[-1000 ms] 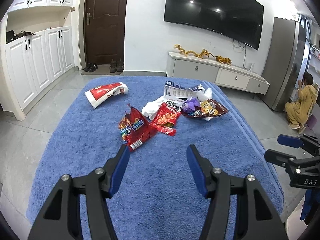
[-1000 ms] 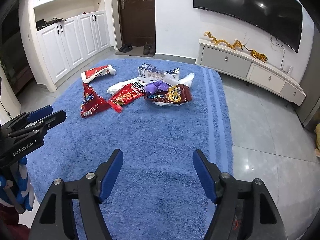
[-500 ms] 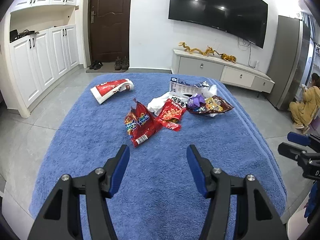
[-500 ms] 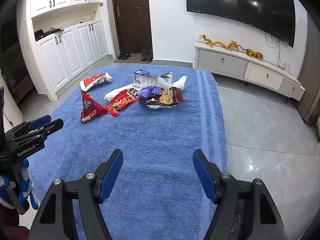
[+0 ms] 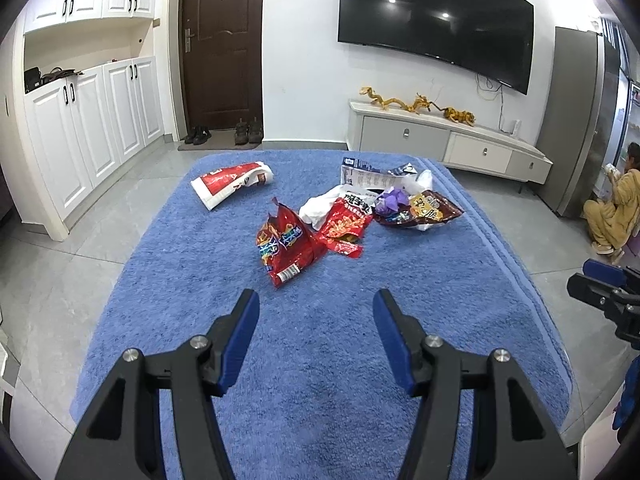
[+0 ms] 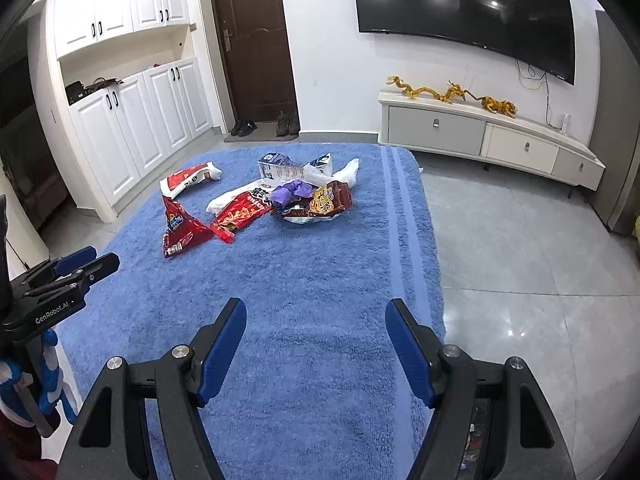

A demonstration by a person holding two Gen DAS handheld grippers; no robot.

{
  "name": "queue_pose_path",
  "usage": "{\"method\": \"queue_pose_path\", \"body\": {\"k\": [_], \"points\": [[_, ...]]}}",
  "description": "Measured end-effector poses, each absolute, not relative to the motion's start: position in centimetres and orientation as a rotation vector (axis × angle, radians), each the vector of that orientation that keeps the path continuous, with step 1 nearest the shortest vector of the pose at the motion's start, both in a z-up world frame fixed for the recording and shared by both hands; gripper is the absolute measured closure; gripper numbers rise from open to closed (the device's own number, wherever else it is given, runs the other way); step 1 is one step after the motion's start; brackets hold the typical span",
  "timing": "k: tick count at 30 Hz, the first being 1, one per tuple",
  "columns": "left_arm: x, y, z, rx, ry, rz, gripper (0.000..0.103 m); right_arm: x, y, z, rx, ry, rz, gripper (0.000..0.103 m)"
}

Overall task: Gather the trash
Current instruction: 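Move both tools back over the remaining wrappers on the rug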

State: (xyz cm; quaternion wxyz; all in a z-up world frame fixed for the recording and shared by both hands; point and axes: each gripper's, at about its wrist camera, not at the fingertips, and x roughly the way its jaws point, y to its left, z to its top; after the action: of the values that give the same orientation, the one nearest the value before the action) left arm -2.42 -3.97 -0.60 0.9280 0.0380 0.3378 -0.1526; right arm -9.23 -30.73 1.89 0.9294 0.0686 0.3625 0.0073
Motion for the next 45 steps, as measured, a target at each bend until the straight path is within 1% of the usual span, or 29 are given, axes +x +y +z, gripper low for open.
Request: {"method": "queue_pose_path", "body": {"k": [12,28,39,45], "points": [[-4.4,-3.1,-0.3,0.056,0.685,-0.303,0.046,-10.7,-30.8,2.0,0.117,0.744,-0.006,0.033],[-4.2,-2.4,-0.1,0.016,0.703,-0.283,0.046,-10.2,-29.5,1.5,0.048,0.776,0.002,0.032],[-2.4,-0.5,-0.3,-0.004,0.695,-0.228,0.046,-7.9,-29.0,1.5,0.037,0.776,0.034,0.031],[-0.3,-0.5,-1.0,0.016,0.728,-0.232,0.046,-5.9,-29.7,0.8,0.037,0.804,0.030,0.030]]}}
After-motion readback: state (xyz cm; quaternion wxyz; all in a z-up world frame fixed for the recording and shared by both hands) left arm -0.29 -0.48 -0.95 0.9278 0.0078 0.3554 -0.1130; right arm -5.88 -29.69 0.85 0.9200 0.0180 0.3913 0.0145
